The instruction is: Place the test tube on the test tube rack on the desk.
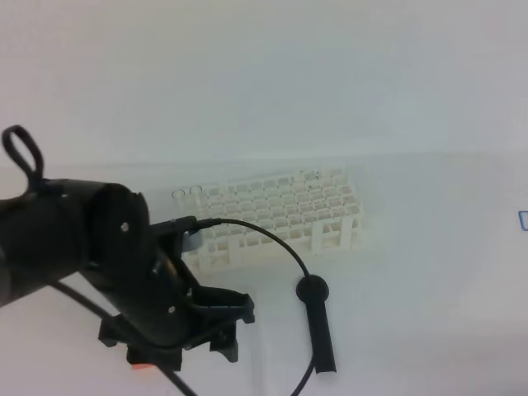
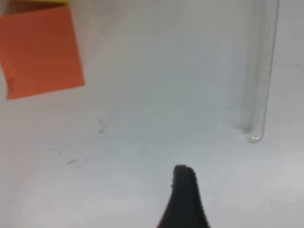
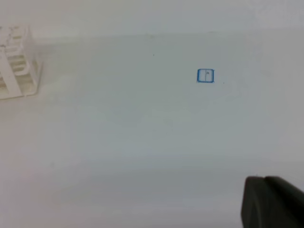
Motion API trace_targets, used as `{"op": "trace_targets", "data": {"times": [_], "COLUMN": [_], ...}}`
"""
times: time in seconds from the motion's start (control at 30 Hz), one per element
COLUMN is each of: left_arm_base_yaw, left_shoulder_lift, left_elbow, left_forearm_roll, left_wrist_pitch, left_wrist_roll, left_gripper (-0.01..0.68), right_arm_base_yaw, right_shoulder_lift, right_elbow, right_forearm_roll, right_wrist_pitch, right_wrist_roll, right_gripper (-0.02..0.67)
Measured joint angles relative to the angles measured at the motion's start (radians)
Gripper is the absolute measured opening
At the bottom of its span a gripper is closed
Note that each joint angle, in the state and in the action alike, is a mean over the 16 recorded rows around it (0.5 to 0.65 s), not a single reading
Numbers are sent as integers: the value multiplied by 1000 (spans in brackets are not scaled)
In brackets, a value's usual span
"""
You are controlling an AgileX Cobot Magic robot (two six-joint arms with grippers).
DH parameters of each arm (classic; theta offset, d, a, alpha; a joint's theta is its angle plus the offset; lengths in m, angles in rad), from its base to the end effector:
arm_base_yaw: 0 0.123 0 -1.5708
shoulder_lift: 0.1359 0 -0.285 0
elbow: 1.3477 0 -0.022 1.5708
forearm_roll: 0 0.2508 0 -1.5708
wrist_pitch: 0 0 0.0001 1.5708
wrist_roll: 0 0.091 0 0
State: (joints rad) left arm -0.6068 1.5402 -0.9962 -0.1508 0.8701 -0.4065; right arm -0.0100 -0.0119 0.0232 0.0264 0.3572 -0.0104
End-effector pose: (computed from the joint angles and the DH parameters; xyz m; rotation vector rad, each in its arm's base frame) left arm 0.2298 -0.1722 0.2279 0.1738 2.9658 -0.3419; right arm 0.0530 0.0003 0.1739 0.0161 1.8519 0.0116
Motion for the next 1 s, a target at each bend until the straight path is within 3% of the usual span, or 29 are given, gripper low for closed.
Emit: {"op": "trace_targets", "data": {"times": [0.13,0.47,1.0], "left_arm_base_yaw": [-31,-92,-124], "left_shoulder_lift": [84,241,344], "left_elbow": [-69,-199,-220], "left_forearm_roll": [47,111,132], "left_wrist_pitch": [25,73,20], "left_wrist_roll": [-61,-149,-201], "left_gripper": [498,494,491], "right_arm_base_yaw": [0,0,0], "right_shoulder_lift": [0,0,0], "right_elbow": [0,0,0], "right_forearm_roll": [0,0,0], "right_wrist_pitch": [0,0,0], "right_wrist_roll": [0,0,0], "right_gripper": [-1,-1,-1]}}
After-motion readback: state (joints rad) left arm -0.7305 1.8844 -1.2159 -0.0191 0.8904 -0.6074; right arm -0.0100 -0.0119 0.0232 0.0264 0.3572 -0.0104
